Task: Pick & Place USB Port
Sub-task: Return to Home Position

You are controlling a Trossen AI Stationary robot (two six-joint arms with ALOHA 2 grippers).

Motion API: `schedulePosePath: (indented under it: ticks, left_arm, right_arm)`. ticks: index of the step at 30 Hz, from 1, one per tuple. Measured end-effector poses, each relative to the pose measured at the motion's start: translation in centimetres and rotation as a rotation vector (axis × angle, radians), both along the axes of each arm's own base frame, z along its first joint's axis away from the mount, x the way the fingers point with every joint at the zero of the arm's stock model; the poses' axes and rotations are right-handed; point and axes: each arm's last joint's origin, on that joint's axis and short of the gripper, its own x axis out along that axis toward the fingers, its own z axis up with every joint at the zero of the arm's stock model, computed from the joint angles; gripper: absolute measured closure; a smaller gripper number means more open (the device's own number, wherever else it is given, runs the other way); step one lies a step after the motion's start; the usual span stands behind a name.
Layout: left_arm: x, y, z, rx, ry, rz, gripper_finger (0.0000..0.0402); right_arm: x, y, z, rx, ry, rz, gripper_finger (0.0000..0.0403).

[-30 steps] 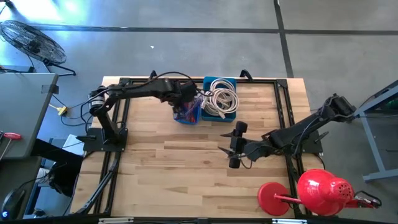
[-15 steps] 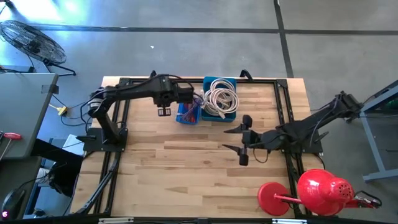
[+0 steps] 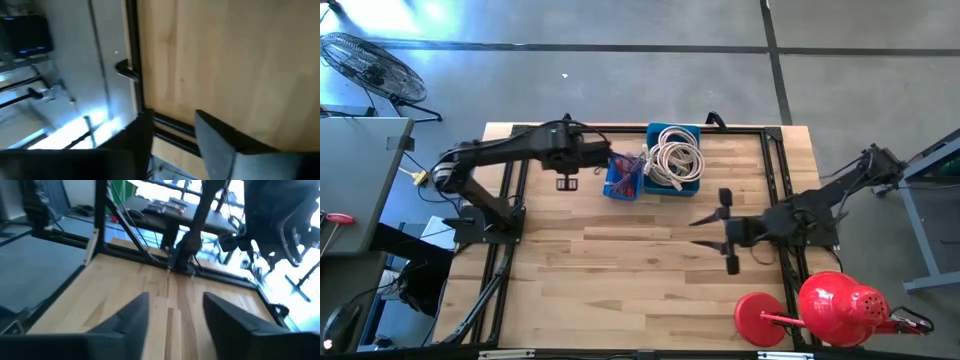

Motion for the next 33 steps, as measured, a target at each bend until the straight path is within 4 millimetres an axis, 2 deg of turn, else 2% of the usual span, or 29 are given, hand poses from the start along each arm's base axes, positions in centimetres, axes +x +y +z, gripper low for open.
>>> schedulePosePath:
  ticks: [2, 4, 6, 12, 16, 21, 24, 29, 33]
  left_arm:
    - [-1.4, -0.1, 0.6, -0.018, -0.026, 0.002, 0.0302]
    - [-3.3, -0.3, 1.7, -0.023, -0.071, -0.006, 0.0361]
    - [-5.3, -0.7, 2.6, -0.016, -0.115, -0.007, 0.0388]
    - [-12.3, -2.3, 4.4, 0.014, -0.301, -0.004, 0.0399]
    - [-17.6, -3.4, 4.4, 0.053, -0.506, 0.021, 0.04]
    - [-22.7, -5.0, 2.7, 0.027, -0.949, -0.153, 0.0401]
    - [-24.7, -5.8, 1.0, 0.034, -1.186, -0.313, 0.0401]
    - [-26.4, -6.5, -3.0, 0.057, -1.343, -0.477, 0.0401]
    - [-25.4, -6.4, -4.8, -0.015, -1.32, -0.49, 0.0401]
  right_arm:
    - [-1.0, 0.0, 0.7, -0.015, -0.021, 0.024, 0.027]
    - [-2.1, -0.1, 1.4, -0.024, -0.049, 0.027, 0.0331]
    - [-3.4, -0.4, 2.1, -0.03, -0.069, 0.036, 0.0383]
    - [-7.1, -2.0, 3.5, -0.003, -0.118, -0.072, 0.0397]
    - [-9.4, -3.2, 3.5, 0.034, -0.1, -0.141, 0.04]
    - [-10.6, -3.8, 3.4, 0.072, -0.094, -0.189, 0.0402]
    - [-10.6, -3.6, 3.7, 0.068, -0.117, -0.175, 0.0402]
    - [-10.5, -3.4, 3.6, -0.007, -0.113, -0.155, 0.0402]
    - [-10.9, -3.8, 2.8, -0.017, -0.042, -0.16, 0.0403]
